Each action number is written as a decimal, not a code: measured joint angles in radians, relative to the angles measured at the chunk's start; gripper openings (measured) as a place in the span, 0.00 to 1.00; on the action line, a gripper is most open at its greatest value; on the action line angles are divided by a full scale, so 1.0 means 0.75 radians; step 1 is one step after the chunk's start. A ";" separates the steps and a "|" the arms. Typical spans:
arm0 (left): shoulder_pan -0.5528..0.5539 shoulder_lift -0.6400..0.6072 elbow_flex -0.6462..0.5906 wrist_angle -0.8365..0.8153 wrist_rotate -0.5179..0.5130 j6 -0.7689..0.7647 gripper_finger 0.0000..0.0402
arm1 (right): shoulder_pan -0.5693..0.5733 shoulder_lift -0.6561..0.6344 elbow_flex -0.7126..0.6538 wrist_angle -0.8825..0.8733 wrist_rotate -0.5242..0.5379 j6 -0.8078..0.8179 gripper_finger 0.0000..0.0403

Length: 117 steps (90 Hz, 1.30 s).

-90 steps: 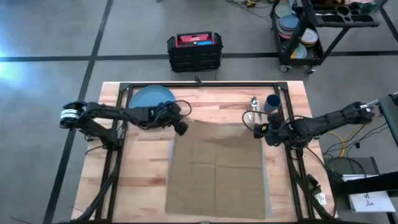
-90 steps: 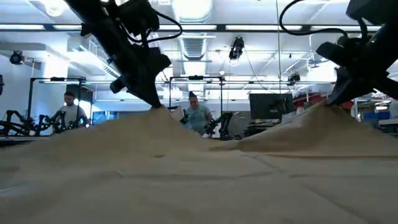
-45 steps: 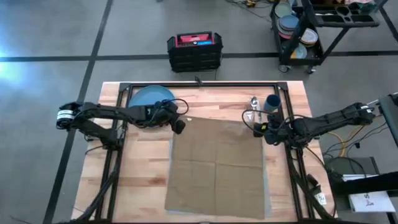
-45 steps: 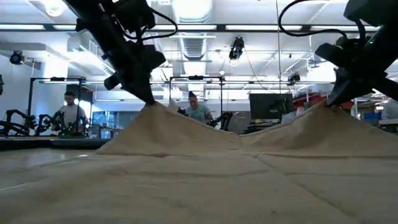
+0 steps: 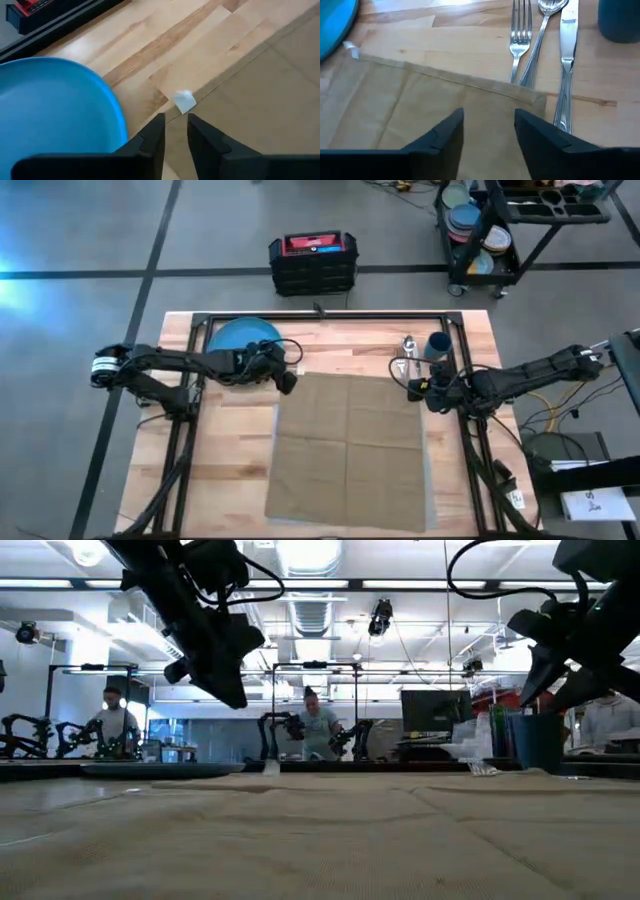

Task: Set table place
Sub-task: Fold the brown table napkin

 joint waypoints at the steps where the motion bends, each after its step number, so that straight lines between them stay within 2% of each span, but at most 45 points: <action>1: 0.000 0.000 0.000 0.000 0.000 0.000 0.19 | 0.000 0.000 0.000 0.000 0.000 0.000 0.44; 23: -0.001 0.000 0.000 0.000 0.017 -0.002 0.24 | 0.000 0.000 0.000 0.002 -0.016 -0.002 0.47; 35: -0.012 0.000 0.000 0.011 0.195 -0.047 0.24 | 0.000 0.000 0.000 0.023 -0.076 -0.052 0.45; 43: -0.058 0.000 0.000 0.028 0.333 -0.084 0.20 | 0.000 0.005 0.000 0.058 -0.149 -0.112 0.40; 51: -0.147 -0.001 0.000 0.041 0.397 -0.109 0.09 | 0.001 0.005 -0.001 0.068 -0.202 -0.148 0.30; 56: -0.217 -0.001 0.000 0.070 0.409 -0.138 0.03 | 0.001 0.005 -0.003 0.071 -0.210 -0.168 0.20; 61: -0.288 -0.001 0.000 0.105 0.426 -0.172 0.02 | 0.000 0.005 -0.005 0.072 -0.210 -0.188 0.09; 65: -0.349 -0.001 0.000 0.141 0.432 -0.206 0.01 | 0.000 0.005 -0.008 0.075 -0.211 -0.204 0.03; 76: -0.500 0.018 0.001 0.224 0.389 -0.344 0.00 | -0.001 0.022 -0.031 0.080 -0.232 -0.205 0.02; 90: -0.650 0.119 0.001 0.300 0.339 -0.502 0.00 | -0.009 0.062 -0.113 0.172 -0.357 -0.248 0.00; 101: -0.719 0.249 0.001 0.403 0.338 -0.612 0.00 | -0.009 0.106 -0.193 0.358 -0.434 -0.261 0.00; 117: -0.771 0.415 0.037 0.472 0.366 -0.714 0.00 | -0.009 0.175 -0.245 0.528 -0.443 -0.251 0.00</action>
